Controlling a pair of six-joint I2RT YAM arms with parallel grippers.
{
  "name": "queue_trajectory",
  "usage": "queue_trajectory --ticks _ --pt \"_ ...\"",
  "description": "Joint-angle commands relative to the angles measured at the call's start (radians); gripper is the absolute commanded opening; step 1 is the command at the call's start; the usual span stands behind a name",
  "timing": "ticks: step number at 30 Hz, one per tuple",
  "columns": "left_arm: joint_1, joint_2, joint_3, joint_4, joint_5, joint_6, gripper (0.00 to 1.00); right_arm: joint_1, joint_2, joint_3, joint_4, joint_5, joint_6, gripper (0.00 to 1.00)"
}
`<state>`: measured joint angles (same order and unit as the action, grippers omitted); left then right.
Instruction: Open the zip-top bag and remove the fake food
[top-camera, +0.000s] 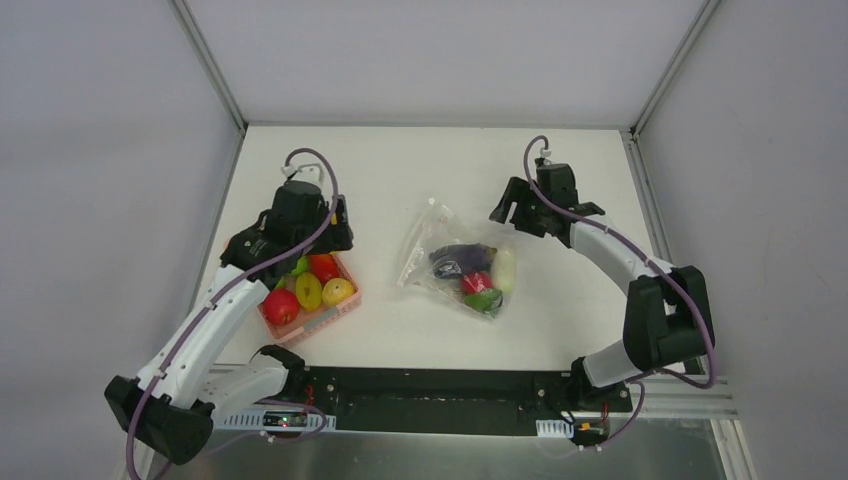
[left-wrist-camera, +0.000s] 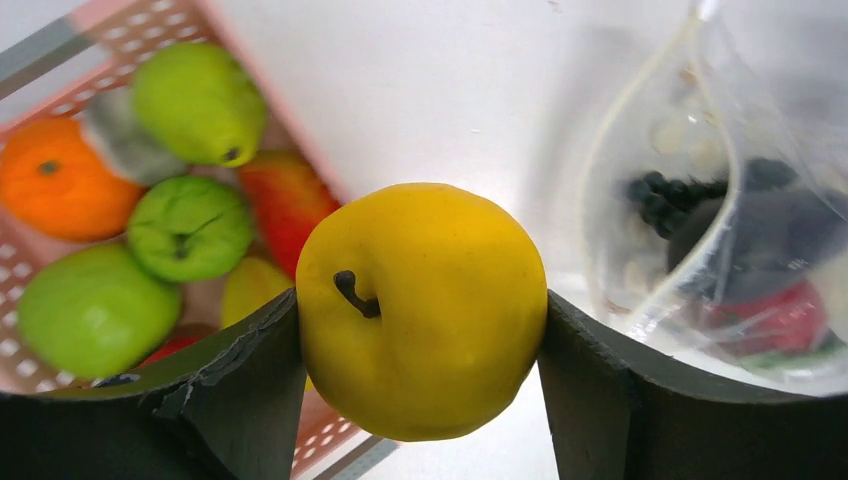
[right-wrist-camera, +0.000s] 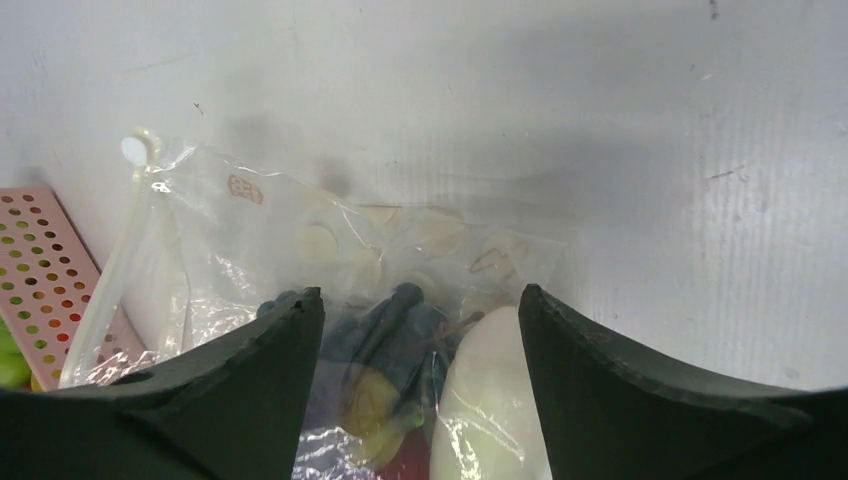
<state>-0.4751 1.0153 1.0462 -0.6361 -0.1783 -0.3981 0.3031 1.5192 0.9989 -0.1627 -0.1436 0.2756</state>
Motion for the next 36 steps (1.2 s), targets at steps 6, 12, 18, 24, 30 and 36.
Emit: queue_trajectory --ticks 6,12,18,24,30,36 --pt "0.363 -0.15 -0.147 -0.102 -0.029 0.014 0.28 -0.006 -0.286 -0.062 -0.055 0.136 0.004 0.83" --pt "0.574 -0.108 -0.194 -0.021 0.009 -0.001 0.29 -0.007 -0.442 -0.122 -0.061 0.137 0.005 0.85" --pt "0.611 0.041 -0.136 0.012 -0.061 0.021 0.37 -0.006 -0.522 -0.17 -0.06 0.168 -0.021 0.86" --pt "0.627 0.154 -0.101 0.074 -0.07 0.083 0.54 -0.007 -0.541 -0.2 -0.06 0.153 -0.025 0.87" --pt "0.637 0.173 -0.079 0.065 -0.228 0.095 0.64 -0.006 -0.55 -0.211 -0.055 0.154 -0.024 0.87" --pt "0.643 0.23 -0.078 0.063 -0.302 0.114 0.72 -0.005 -0.537 -0.217 -0.036 0.096 -0.013 0.87"
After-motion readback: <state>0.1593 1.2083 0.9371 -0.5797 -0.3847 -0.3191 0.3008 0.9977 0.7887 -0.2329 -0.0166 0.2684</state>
